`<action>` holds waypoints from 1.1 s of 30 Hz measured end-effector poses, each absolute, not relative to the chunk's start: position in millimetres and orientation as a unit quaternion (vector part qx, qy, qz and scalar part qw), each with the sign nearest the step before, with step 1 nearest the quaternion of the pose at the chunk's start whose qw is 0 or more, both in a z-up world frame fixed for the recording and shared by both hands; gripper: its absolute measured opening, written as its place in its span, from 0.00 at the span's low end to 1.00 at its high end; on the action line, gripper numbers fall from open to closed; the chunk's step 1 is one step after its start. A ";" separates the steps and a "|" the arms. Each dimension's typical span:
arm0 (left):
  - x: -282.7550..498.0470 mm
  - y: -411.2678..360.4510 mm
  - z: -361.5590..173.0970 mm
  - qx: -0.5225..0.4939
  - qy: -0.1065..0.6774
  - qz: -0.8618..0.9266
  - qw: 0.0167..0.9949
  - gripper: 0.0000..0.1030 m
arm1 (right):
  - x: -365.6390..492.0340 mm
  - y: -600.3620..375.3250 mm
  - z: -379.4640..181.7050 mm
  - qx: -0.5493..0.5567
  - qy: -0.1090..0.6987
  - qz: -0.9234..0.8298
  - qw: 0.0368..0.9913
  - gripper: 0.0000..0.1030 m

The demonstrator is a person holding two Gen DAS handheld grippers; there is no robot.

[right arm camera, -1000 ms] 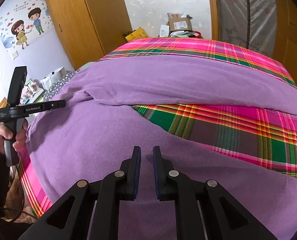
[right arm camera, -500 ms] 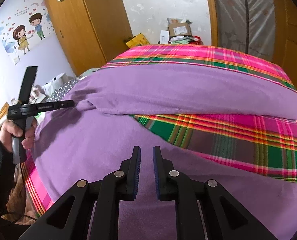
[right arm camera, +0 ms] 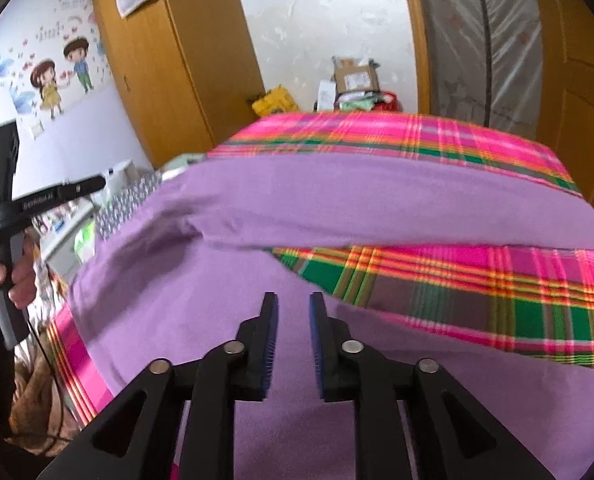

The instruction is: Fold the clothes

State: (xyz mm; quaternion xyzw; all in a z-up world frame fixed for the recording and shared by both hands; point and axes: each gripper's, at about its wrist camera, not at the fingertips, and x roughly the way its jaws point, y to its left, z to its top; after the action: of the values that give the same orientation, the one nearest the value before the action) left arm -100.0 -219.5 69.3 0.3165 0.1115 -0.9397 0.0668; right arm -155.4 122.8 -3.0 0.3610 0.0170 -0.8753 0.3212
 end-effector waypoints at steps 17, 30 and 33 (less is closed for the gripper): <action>-95.0 -202.2 68.8 0.313 0.068 -0.946 0.054 0.12 | -141.4 151.1 33.8 0.259 -0.028 -0.898 0.354 0.25; -112.2 -208.8 59.0 0.365 0.063 -0.928 0.034 0.12 | -161.0 133.2 44.3 0.294 0.026 -0.889 0.350 0.26; -113.8 -215.6 60.1 0.370 0.064 -0.926 0.036 0.12 | -164.6 129.0 50.7 0.290 0.044 -0.889 0.353 0.26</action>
State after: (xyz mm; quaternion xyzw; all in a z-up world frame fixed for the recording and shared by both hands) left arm -113.8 -215.6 60.1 0.3696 0.0641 -0.9263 0.0355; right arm -164.6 129.0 50.7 0.2898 0.0440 -0.8886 0.3528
